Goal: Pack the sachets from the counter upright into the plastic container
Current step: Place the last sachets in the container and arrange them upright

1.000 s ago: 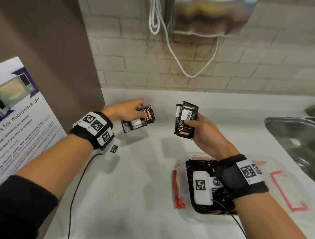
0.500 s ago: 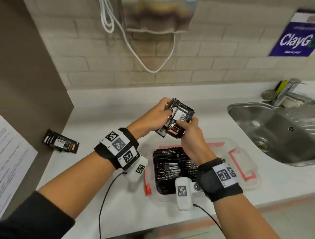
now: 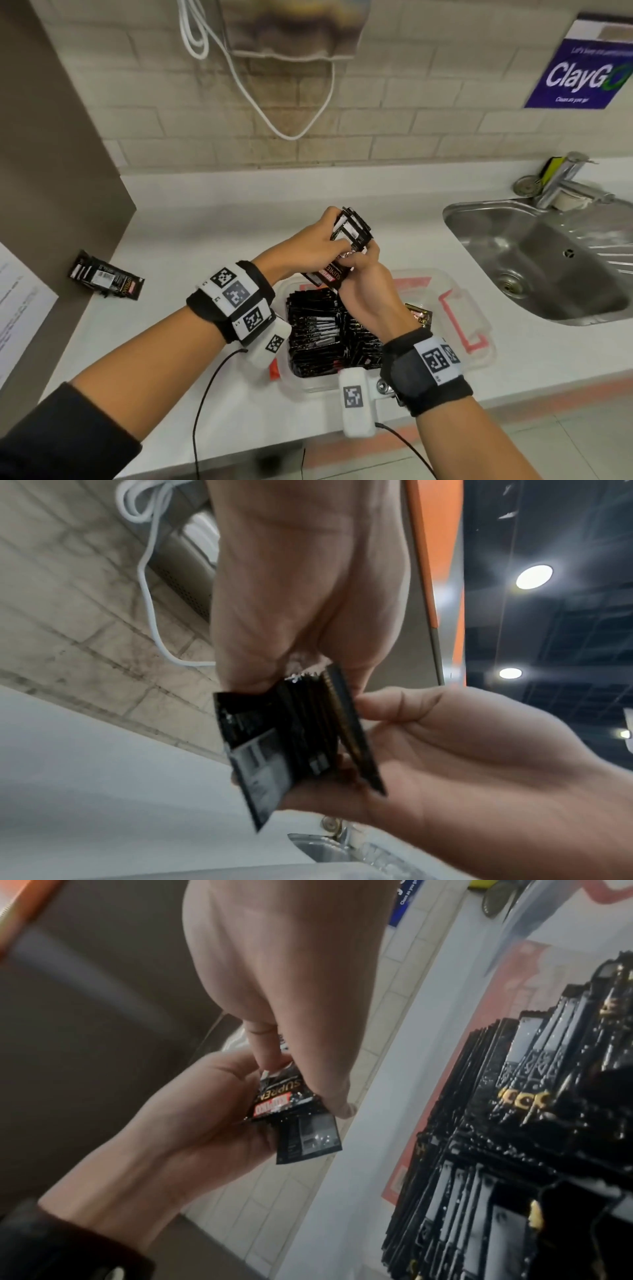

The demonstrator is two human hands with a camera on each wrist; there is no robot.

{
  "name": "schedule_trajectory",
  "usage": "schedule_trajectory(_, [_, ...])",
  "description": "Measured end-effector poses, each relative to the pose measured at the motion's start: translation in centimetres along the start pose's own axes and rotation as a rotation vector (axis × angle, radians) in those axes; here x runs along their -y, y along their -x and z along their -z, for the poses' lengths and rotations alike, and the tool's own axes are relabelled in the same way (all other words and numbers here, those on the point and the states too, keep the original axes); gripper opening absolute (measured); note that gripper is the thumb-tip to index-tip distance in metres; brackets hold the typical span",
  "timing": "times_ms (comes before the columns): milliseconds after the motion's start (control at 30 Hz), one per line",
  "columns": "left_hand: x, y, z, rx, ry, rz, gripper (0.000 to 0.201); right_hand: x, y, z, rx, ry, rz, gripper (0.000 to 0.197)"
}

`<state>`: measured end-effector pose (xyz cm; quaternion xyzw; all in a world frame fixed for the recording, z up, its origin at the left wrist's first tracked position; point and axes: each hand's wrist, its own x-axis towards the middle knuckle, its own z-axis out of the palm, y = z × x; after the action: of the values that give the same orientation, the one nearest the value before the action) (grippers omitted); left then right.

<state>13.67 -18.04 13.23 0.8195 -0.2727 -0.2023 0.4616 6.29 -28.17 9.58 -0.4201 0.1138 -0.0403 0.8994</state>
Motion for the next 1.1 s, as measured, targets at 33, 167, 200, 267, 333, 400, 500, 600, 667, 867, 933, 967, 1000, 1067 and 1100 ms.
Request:
schedule_trajectory(33, [0.1, 0.0, 0.1, -0.004, -0.038, -0.018, 0.033, 0.1, 0.0, 0.2, 0.017, 0.000, -0.005, 0.069])
schedule_trajectory(167, [0.7, 0.0, 0.4, 0.036, -0.162, -0.080, 0.038, 0.6, -0.1, 1.8, -0.037, 0.279, 0.072, 0.074])
schedule_trajectory(200, [0.9, 0.1, 0.4, 0.064, -0.203, -0.098, 0.040, 0.8, 0.0, 2.4, -0.072, 0.391, 0.123, 0.077])
schedule_trajectory(267, [1.3, 0.2, 0.2, 0.122, -0.309, -0.132, 0.043, 1.2, 0.1, 3.6, -0.087, 0.551, 0.204, 0.078])
schedule_trajectory(333, [1.8, 0.3, -0.3, 0.171, -0.396, -0.147, 0.046, 1.1, 0.3, 4.6, -0.042, 0.695, 0.215, 0.067])
schedule_trajectory(400, [2.3, 0.3, -0.9, 0.202, -0.451, -0.159, 0.047, 0.5, 0.6, 5.3, -0.002, 0.841, 0.183, 0.056])
schedule_trajectory(500, [3.0, 0.3, -1.6, 0.236, -0.516, -0.153, 0.047, -0.8, 1.1, 6.1, 0.022, 0.964, 0.165, 0.053])
schedule_trajectory(600, [3.9, 0.4, -2.2, 0.248, -0.576, -0.133, 0.049, -1.8, 1.5, 6.8, 0.024, 1.071, 0.173, 0.056])
schedule_trajectory(667, [4.5, 0.4, -2.6, 0.231, -0.601, -0.120, 0.049, -2.3, 1.6, 7.1, 0.053, 1.120, 0.159, 0.061])
schedule_trajectory(867, [6.1, 0.8, -2.5, 0.169, -0.570, -0.144, 0.058, -3.8, 1.6, 7.4, 0.135, 1.279, 0.185, 0.071])
schedule_trajectory(933, [6.4, 0.9, -2.0, 0.155, -0.535, -0.105, 0.072, -4.2, 1.6, 7.5, 0.109, 1.307, 0.189, 0.071])
schedule_trajectory(967, [6.5, 1.0, -1.7, 0.157, -0.518, -0.078, 0.079, -4.3, 1.6, 7.5, 0.094, 1.321, 0.194, 0.071])
schedule_trajectory(1000, [6.6, 1.1, -1.5, 0.159, -0.516, -0.058, 0.082, -4.5, 1.6, 7.5, 0.082, 1.334, 0.206, 0.071])
schedule_trajectory(1067, [6.6, 1.2, -1.1, 0.157, -0.580, -0.052, 0.080, -4.6, 1.6, 7.6, 0.085, 1.366, 0.265, 0.071])
schedule_trajectory(1100, [6.7, 1.3, -0.9, 0.163, -0.621, -0.056, 0.075, -4.7, 1.5, 7.6, 0.097, 1.385, 0.298, 0.071])
